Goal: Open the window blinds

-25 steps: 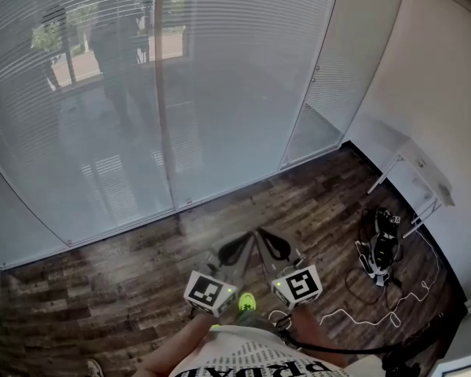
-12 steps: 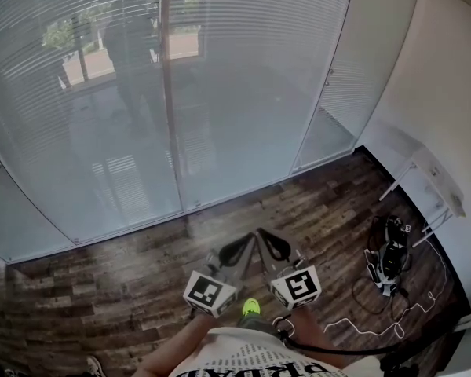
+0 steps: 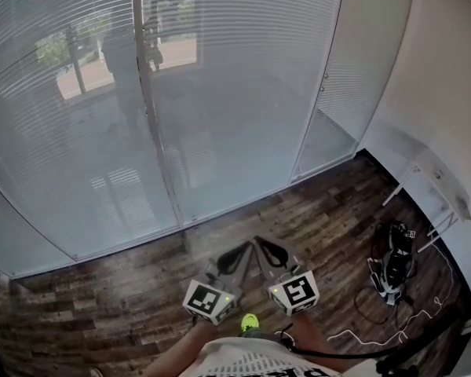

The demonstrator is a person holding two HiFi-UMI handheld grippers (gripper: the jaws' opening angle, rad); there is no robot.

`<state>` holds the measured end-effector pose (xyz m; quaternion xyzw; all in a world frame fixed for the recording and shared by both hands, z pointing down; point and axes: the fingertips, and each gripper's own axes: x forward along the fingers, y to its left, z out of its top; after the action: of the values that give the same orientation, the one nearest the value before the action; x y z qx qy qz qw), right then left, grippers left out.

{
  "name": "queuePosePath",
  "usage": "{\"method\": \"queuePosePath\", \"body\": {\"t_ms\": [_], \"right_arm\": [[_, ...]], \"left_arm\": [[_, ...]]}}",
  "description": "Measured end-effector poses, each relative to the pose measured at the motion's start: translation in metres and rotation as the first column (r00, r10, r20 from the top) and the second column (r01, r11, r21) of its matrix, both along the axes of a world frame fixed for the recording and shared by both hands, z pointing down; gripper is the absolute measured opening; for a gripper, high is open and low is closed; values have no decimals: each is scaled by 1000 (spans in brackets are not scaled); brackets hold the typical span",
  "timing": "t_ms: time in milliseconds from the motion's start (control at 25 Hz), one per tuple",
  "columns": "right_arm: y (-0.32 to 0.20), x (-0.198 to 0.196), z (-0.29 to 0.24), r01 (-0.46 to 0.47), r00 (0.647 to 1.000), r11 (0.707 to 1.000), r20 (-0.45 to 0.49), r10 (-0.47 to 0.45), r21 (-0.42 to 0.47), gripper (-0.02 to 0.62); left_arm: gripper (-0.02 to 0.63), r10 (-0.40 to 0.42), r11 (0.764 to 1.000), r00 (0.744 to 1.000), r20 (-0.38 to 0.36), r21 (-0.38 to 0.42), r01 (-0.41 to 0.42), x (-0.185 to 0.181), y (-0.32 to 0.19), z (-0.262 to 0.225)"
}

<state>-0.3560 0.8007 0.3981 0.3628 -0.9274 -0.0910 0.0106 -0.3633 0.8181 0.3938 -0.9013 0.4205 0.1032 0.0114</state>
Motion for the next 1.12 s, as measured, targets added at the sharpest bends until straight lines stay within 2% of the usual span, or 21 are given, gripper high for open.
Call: {"method": "queuePosePath", "body": {"t_ms": [400,680,920,1120], "right_arm": [[-109,81,6,18,1000,998,-14,-19,-64,8],[-140,113,22,-1,1000,996,-20,-1,-84,8],[-162,137,36,18,999,991,-48,-25,-130,9],[-200,148,32,-43,999,990,-28,40,-133,9]], "left_arm": [[-9,-31,999,999,25,-19,32,79,-113,0],[-9,-19,999,999,33,-43,21,111,-146,15],[-8,56,998,997,58,-41,-53,167,-169,11],[-8,26,1000,999,43,-6,-26,164,-198,2]]}}
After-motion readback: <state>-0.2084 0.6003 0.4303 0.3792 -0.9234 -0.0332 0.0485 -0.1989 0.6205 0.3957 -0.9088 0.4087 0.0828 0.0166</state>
